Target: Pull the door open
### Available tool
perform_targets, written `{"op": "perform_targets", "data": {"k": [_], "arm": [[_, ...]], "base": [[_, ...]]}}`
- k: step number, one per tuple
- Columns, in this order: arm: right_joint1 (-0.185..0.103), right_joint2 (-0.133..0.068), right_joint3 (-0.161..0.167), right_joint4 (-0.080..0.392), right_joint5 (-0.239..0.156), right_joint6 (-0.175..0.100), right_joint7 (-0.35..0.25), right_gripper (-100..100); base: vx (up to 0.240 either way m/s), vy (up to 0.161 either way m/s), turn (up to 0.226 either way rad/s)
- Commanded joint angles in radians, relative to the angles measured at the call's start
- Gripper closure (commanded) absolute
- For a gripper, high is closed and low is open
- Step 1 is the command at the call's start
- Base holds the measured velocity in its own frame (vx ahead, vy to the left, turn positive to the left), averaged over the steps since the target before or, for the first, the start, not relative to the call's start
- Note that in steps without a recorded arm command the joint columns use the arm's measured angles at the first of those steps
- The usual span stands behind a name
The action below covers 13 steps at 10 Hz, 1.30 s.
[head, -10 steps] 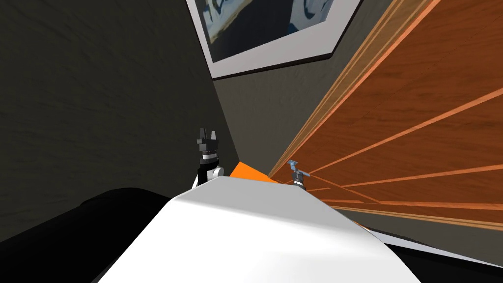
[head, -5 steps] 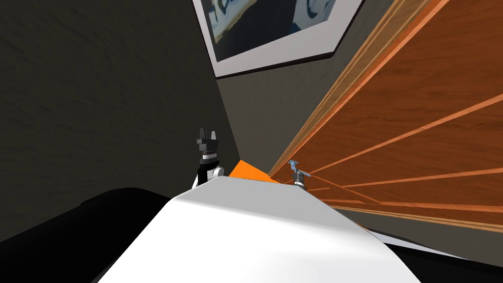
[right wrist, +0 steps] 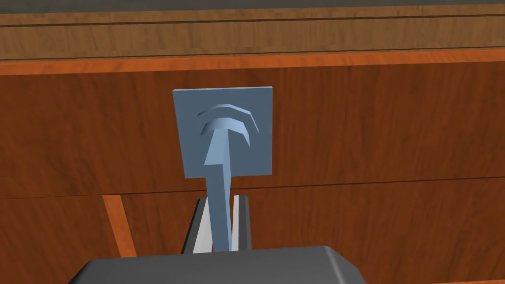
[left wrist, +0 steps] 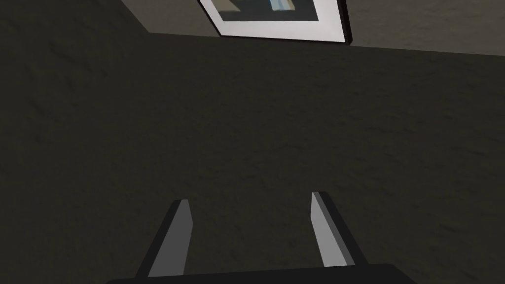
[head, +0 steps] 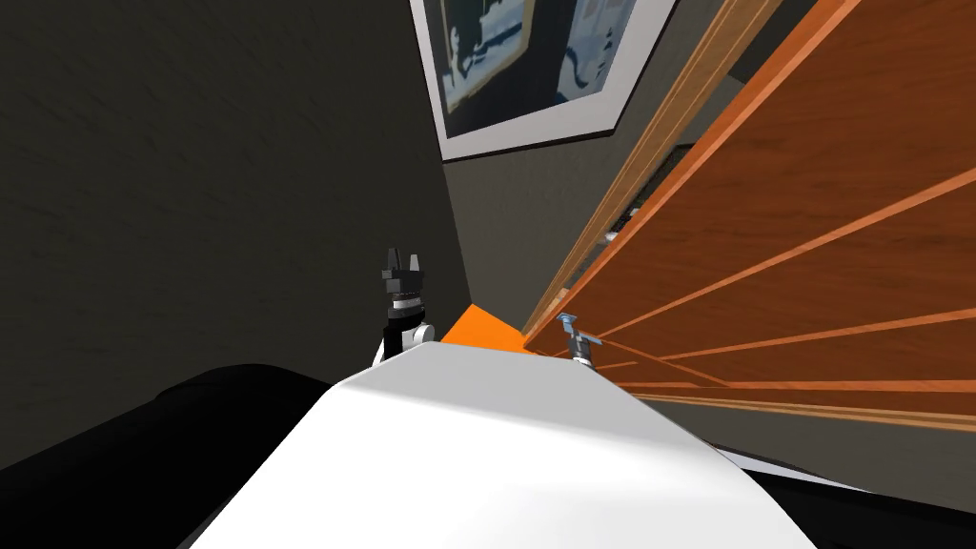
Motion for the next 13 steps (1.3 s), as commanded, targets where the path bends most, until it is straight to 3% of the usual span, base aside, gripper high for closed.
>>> {"op": "perform_targets", "data": {"k": [1,3,10,11,13], "arm": [[0.011,-0.014,0.017,-0.003,0.007,-0.016,-0.018,100],[0.011,-0.014,0.022,-0.002,0.008,-0.016,-0.020,100],[0.084,-0.083,0.097,0.012,0.014,-0.126,-0.090,100],[0.079,-0.078,0.093,0.013,0.014,-0.114,-0.084,100],[0.096,-0.092,0.115,0.028,0.016,-0.153,-0.101,100]], "base": [[-0.216,-0.057,0.147],[-0.155,-0.023,0.066],[-0.223,-0.025,0.152],[-0.090,-0.019,0.027],[-0.189,-0.036,0.169]]}}
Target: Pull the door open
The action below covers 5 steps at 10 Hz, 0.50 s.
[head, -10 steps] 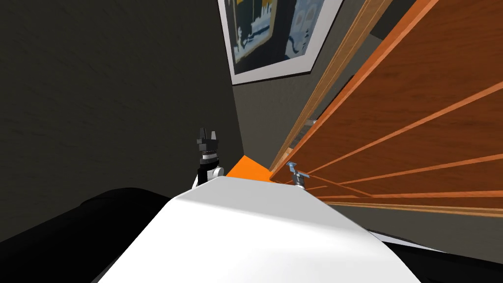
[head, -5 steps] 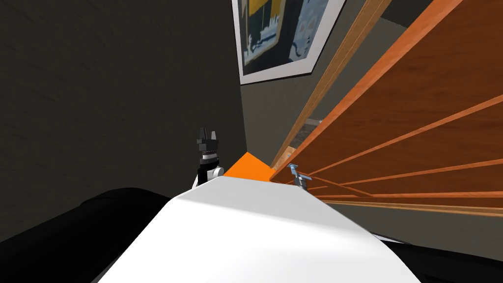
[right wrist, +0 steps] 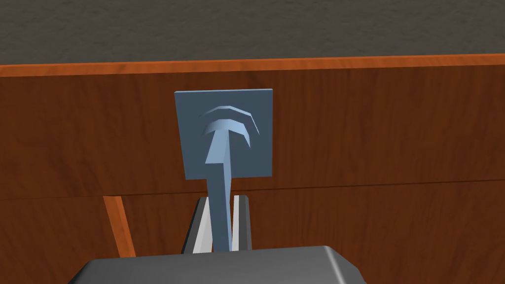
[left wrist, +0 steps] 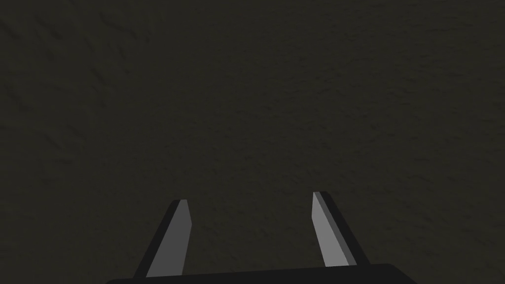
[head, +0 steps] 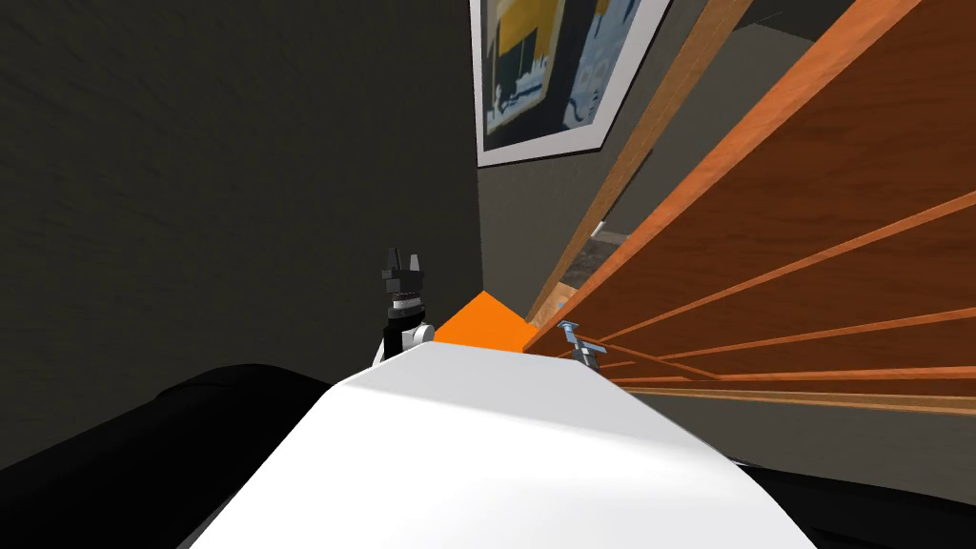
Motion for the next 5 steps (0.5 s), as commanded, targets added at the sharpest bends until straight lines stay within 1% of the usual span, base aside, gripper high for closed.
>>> {"op": "perform_targets", "data": {"k": [1,2,3,5], "arm": [[0.021,-0.009,0.013,-0.007,0.001,-0.018,-0.008,100],[0.030,-0.019,0.025,0.000,0.001,-0.041,-0.017,100],[0.036,-0.026,0.032,0.005,0.002,-0.056,-0.023,100],[0.049,-0.040,0.048,0.016,0.002,-0.089,-0.037,100]], "base": [[-0.227,-0.049,0.166],[-0.240,-0.058,0.193],[-0.259,-0.064,0.173],[-0.235,-0.039,0.158]]}}
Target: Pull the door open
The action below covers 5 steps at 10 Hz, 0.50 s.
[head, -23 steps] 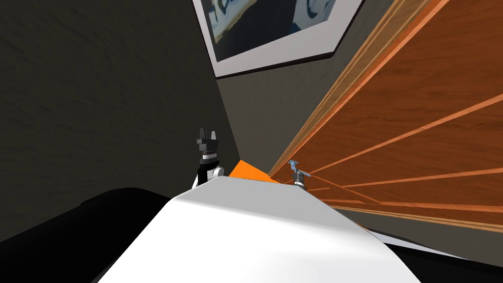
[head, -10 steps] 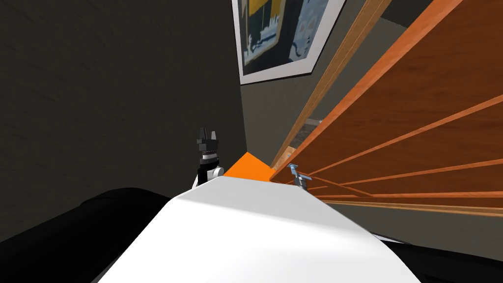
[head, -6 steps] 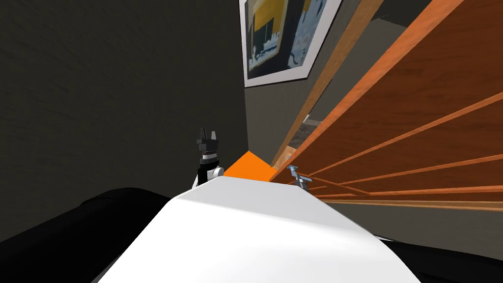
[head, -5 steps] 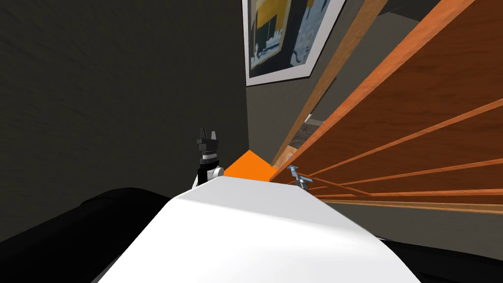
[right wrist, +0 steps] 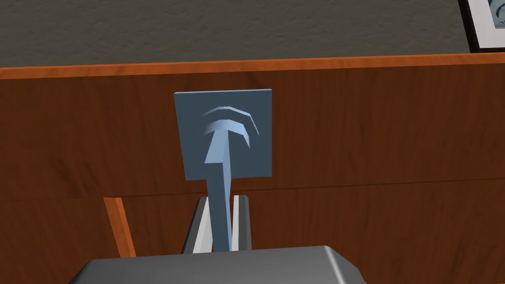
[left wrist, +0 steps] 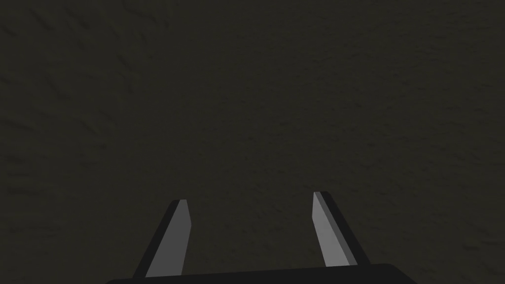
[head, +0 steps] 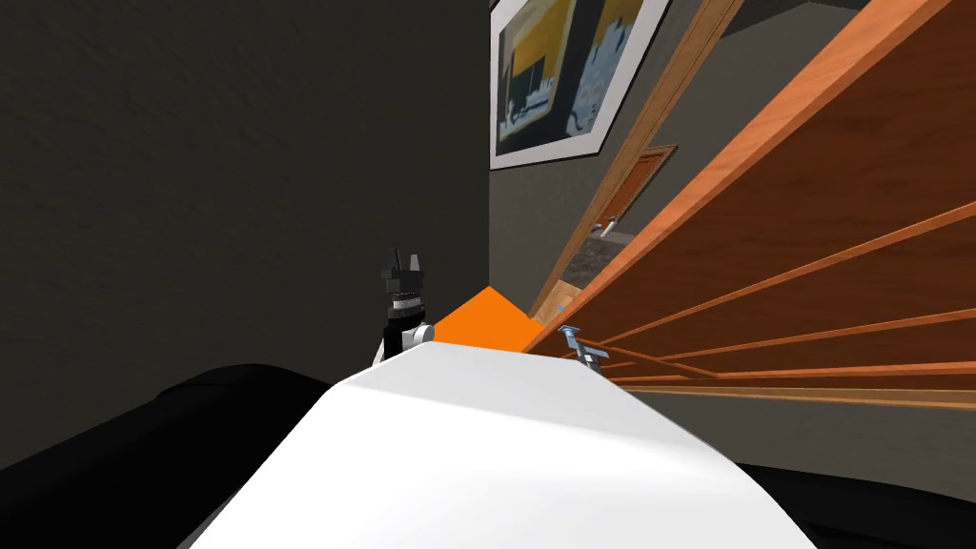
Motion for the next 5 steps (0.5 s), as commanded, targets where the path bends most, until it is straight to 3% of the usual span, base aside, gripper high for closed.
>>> {"op": "perform_targets", "data": {"k": [1,2,5], "arm": [[0.008,-0.012,0.010,0.013,0.000,-0.029,-0.013,100],[0.003,-0.006,0.007,0.008,0.001,-0.014,-0.006,100],[-0.048,0.009,0.002,0.027,-0.018,0.024,0.019,100]], "base": [[-0.220,-0.023,0.120],[-0.096,-0.004,0.015],[-0.230,-0.046,0.187]]}}
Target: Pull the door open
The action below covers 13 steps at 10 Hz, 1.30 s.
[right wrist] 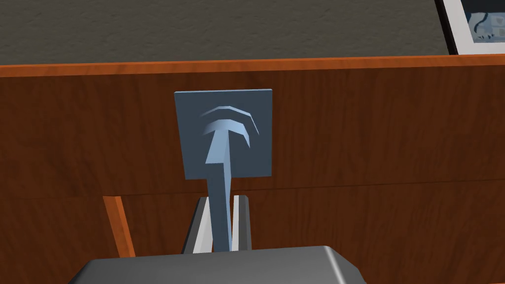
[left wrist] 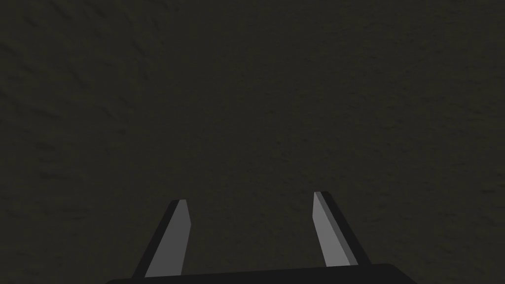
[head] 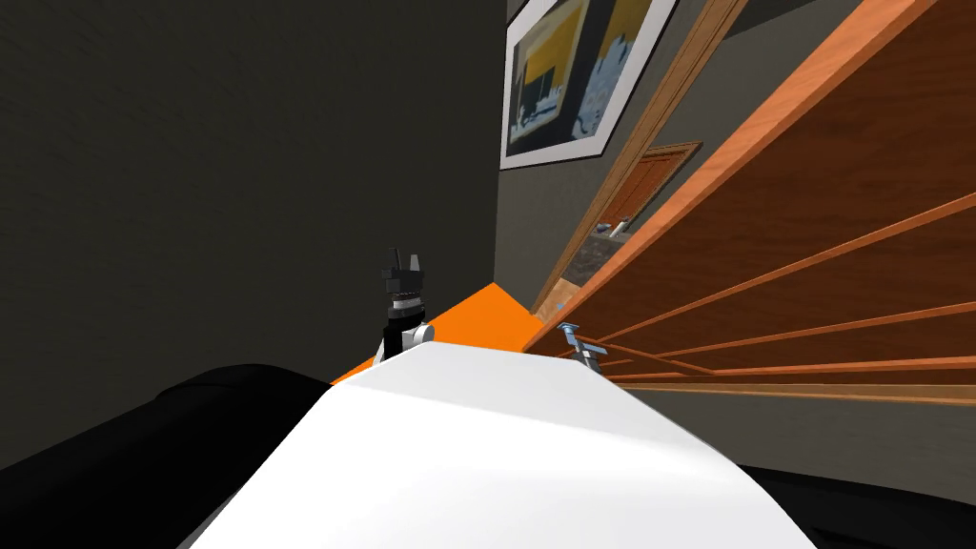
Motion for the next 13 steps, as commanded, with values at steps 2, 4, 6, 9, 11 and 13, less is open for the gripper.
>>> {"op": "perform_targets", "data": {"k": [2,4,6,9,11,13], "arm": [[-0.041,0.014,-0.005,0.013,-0.016,0.037,0.025,100],[-0.073,0.022,-0.009,0.022,-0.028,0.061,0.040,100],[-0.106,0.031,-0.014,0.032,-0.040,0.085,0.057,100],[-0.155,0.045,-0.021,0.047,-0.058,0.122,0.081,100],[-0.186,0.053,-0.026,0.057,-0.070,0.145,0.096,100],[-0.214,0.061,-0.030,0.065,-0.080,0.166,0.109,100]], "base": [[-0.263,-0.037,0.188],[-0.222,-0.045,0.178],[-0.195,-0.041,0.164],[-0.217,-0.058,0.178],[-0.208,-0.043,0.162],[-0.205,-0.037,0.123]]}}
